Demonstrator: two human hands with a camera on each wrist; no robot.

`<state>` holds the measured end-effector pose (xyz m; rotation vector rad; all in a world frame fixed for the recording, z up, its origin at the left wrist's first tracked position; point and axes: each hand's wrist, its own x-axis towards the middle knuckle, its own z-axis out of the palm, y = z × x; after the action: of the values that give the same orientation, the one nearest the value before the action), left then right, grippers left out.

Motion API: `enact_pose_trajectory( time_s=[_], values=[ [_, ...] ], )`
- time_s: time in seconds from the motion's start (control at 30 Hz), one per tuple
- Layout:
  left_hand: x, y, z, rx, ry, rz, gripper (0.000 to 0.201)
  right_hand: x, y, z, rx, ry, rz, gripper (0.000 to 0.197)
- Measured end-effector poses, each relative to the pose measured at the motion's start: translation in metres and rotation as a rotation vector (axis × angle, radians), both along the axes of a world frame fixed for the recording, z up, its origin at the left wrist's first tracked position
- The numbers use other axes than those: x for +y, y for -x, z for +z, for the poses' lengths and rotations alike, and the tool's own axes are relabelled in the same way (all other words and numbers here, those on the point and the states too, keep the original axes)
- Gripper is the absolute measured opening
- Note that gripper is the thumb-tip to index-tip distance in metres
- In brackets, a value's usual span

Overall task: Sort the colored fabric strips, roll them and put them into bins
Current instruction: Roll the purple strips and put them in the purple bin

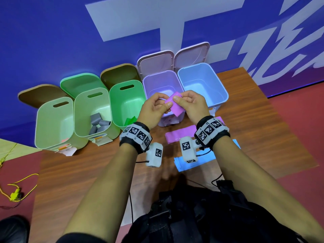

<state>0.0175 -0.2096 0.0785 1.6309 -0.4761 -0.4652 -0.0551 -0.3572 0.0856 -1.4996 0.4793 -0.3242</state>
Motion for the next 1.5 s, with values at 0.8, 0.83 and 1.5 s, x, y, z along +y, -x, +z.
enact_pose_trajectory(
  time_s=[0.8, 0.83, 1.5],
  values=[
    [0.000, -0.003, 0.009, -0.017, -0.020, 0.016, 0.014, -0.002, -0.004, -0.002, 0.033, 0.023, -0.005, 0.021],
    [0.000, -0.003, 0.008, -0.014, -0.026, 0.012, 0.013, -0.002, -0.004, -0.002, 0.031, 0.021, 0.013, 0.022],
    [-0.010, -0.022, -0.003, 0.047, -0.109, -0.004, 0.008, -0.012, -0.023, -0.009, 0.122, 0.012, 0.080, 0.020]
  ],
)
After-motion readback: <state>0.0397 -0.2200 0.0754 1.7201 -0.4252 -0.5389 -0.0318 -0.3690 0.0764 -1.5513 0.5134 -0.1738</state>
